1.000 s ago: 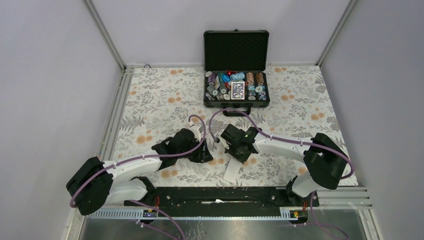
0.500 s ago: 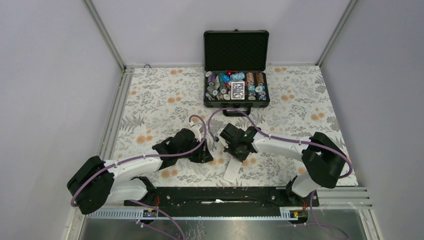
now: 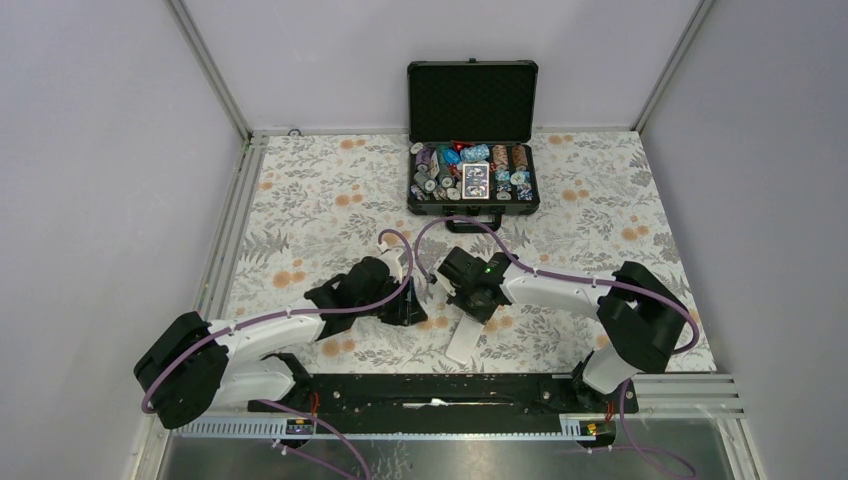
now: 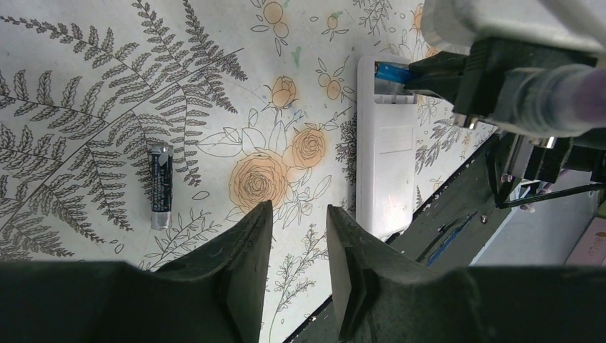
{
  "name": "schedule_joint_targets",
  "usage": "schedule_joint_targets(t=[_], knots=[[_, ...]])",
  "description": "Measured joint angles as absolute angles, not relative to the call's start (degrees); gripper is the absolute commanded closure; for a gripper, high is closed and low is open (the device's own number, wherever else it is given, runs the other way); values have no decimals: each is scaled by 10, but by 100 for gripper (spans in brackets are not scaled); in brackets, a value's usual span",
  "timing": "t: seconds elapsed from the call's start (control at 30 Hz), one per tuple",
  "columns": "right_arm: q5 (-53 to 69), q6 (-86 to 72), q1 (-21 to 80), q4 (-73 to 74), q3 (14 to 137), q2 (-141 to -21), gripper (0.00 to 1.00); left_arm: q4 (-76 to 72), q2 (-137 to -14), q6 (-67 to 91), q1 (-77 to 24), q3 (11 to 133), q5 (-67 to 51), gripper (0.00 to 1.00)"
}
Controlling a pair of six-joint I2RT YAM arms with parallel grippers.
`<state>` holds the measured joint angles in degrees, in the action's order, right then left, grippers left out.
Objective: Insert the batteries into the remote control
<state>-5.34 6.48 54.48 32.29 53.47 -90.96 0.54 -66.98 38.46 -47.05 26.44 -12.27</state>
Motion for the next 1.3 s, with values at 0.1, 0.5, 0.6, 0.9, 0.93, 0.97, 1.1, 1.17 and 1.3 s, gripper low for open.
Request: schedule_joint_targets(t=[0.1, 0.5, 0.6, 0.9, 0.93, 0.97, 1.1, 1.17, 1.3], knots=[[-54, 65, 545, 323, 535, -910, 99, 3, -670, 385, -470, 262, -123, 63], [-54, 64, 545, 325, 545, -926, 78, 1, -670, 385, -470, 257, -128, 62], [-54, 63, 545, 325, 546, -927, 72, 0, -670, 385, -470, 257, -129, 61], [-74, 55, 545, 323, 546, -926, 61, -1, -670, 386, -470, 257, -129, 60], [-76, 53, 545, 322, 546, -924, 60, -1, -670, 386, -470, 257, -129, 60], [-80, 50, 545, 322, 546, -921, 59, -1, -670, 386, -470, 257, -129, 60], [-87, 39, 545, 319, 546, -894, 57, -1, -670, 389, -470, 257, -129, 59], [-92, 29, 545, 317, 546, -875, 55, -2, -670, 390, -470, 257, -129, 59], [-97, 13, 545, 312, 546, -840, 52, -7, -673, 394, -470, 257, -134, 59]])
